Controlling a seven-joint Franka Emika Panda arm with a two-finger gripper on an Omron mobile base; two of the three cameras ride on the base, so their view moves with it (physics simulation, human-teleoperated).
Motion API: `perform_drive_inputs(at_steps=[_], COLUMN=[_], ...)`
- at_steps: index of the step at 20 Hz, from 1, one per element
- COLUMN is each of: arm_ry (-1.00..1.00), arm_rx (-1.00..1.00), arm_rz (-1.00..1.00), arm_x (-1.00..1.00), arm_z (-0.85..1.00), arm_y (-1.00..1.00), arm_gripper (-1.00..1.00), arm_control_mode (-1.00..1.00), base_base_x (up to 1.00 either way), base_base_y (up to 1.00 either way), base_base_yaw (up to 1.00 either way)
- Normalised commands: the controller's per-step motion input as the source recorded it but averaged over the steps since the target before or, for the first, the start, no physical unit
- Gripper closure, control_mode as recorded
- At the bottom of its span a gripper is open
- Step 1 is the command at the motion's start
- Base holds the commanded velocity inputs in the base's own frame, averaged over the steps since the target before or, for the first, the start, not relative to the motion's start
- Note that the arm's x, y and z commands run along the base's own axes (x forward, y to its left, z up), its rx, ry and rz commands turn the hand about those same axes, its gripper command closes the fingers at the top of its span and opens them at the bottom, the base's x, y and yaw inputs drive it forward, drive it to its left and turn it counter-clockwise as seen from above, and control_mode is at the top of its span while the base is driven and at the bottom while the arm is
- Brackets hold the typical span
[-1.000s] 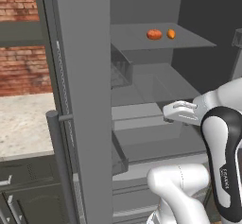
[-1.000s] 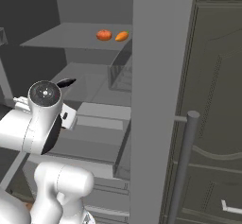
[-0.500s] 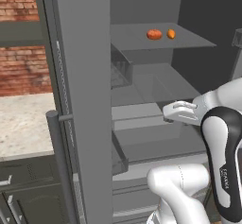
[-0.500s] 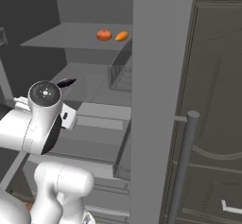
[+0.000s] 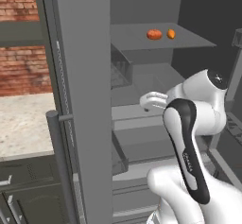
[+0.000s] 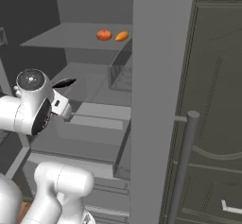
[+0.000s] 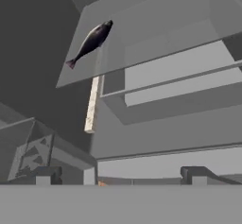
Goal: Gather the squash and carrot from the fridge and place them on a tray on the dining counter. Then gather the fish and chicken drumstick from the fridge and place them on the other tray.
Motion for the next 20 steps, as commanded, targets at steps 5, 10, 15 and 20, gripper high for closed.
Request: perform_drive_inputs(at_steps=[5,10,15,20], arm_ry=[-0.03,0.00,0.00,0.00], arm_rx=[0.00,0.01,0.05,0.04], arm_rz=[-0.05,0.00,0.04,0.06], arm_x=[0.27,0.66,0.85,0.72], arm_z=[0.01,0.00,0.00,0.00], arm_y=[-0.16,-0.12,-0.03,0.02], arm_gripper=[-1.00,-1.00,-1.00,-1.00], arm_control_mode=[-1.00,-1.00,-1.00,-1.00], base_base_x=[0.00,0.00,0.00,0.00], base_base_y=[0.00,0.00,0.00,0.00], base_base_yaw=[0.00,0.00,0.00,0.00])
